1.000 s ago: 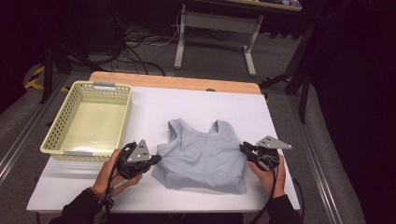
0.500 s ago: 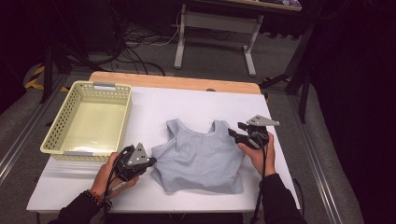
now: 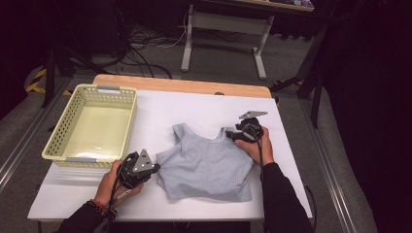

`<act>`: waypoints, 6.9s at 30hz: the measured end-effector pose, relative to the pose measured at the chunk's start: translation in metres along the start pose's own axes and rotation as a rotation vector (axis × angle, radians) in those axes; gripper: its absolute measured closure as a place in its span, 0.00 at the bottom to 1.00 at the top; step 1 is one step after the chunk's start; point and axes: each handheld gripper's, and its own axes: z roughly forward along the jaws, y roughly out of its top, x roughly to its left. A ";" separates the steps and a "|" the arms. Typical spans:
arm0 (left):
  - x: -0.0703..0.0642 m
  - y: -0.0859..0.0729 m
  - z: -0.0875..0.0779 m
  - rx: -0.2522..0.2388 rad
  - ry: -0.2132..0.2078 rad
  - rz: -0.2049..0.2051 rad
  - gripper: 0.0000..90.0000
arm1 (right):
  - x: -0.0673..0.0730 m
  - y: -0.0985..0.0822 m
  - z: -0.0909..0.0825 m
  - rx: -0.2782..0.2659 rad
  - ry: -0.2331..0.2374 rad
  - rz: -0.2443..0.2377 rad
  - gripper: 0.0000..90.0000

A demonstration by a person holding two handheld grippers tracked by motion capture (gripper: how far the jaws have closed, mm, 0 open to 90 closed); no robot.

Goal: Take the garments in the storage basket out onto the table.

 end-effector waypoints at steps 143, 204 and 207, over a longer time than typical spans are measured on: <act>0.010 0.030 0.049 -0.045 0.060 -0.035 0.53 | 0.061 -0.103 -0.086 -0.115 0.018 -0.011 0.72; -0.001 0.031 0.015 -0.169 0.181 -0.011 0.76 | 0.037 -0.078 -0.101 -0.308 -0.127 0.035 0.71; -0.005 0.034 0.000 -0.222 0.178 -0.006 0.72 | 0.034 -0.079 -0.117 -0.342 -0.127 0.060 0.66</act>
